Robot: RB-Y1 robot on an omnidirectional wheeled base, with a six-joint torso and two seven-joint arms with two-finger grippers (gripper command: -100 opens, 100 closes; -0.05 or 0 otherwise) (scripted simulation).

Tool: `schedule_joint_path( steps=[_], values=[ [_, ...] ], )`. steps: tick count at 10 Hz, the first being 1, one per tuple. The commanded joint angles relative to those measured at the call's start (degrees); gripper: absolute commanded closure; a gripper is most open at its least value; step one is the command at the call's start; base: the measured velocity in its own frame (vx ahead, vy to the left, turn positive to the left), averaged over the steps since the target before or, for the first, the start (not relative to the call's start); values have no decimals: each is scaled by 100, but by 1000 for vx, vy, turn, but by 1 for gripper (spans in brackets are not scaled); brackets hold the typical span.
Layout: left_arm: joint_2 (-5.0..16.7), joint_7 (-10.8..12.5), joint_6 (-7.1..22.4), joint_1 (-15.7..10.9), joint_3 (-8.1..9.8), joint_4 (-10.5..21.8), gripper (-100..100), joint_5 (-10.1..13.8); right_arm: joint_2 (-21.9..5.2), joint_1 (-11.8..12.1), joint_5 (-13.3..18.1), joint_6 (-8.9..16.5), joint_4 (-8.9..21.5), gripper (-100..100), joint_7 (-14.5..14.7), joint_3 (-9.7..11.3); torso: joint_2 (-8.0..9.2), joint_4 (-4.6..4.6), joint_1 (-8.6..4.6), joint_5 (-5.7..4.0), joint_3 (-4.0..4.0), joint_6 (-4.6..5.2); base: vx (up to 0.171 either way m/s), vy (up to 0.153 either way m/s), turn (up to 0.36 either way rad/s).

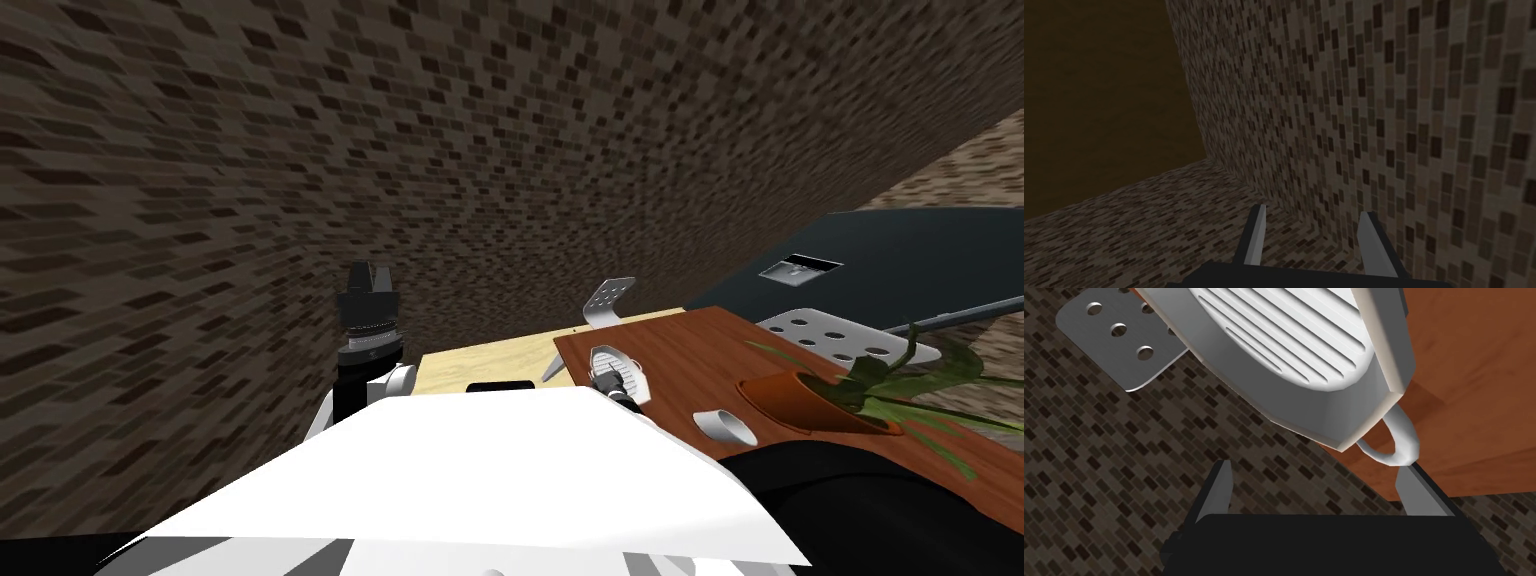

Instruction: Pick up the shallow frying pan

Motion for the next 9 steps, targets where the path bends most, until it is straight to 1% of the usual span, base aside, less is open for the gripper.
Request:
schedule_joint_path(
  steps=[1,2,3,4,5,6,7,8,9],
  values=[
    [0,0,0,0,0,0,0,0,-86,180,-286,286,47,-100,250,90,0,0,0,0,0,0,-96,-15,337],
    [0,0,0,-2,-1,0,0,0,-86,180,-416,445,47,-100,250,90,27,4,-5,0,14,-5,-131,-16,447],
    [0,0,0,-2,-1,0,0,0,-86,180,-623,536,47,-100,250,90,40,9,-6,-1,23,-5,-67,-10,276],
    [0,0,0,-1,0,0,0,0,-86,180,-841,536,47,-100,250,90,27,7,-7,-1,16,-2,-10,-9,60],
    [0,0,0,0,0,0,0,0,-177,364,-1025,747,87,-100,472,186,9,2,-7,-1,5,1,-78,18,378],
    [0,0,0,-2,-1,0,0,0,-177,364,-1199,875,87,-100,472,186,23,4,1,0,13,-5,-122,7,514],
    [0,0,0,-2,-1,0,0,0,-177,364,-1358,945,87,-100,472,186,37,8,-1,0,21,-5,-74,-18,218],
    [0,0,0,-1,0,0,0,0,-177,364,-1536,1073,87,-100,472,186,28,7,-11,-2,17,1,-18,-19,-14],
    [1,0,0,0,1,0,0,0,-177,364,-1592,1073,87,-100,472,186,11,3,-13,-3,7,4,7,-8,-30]
  ],
)
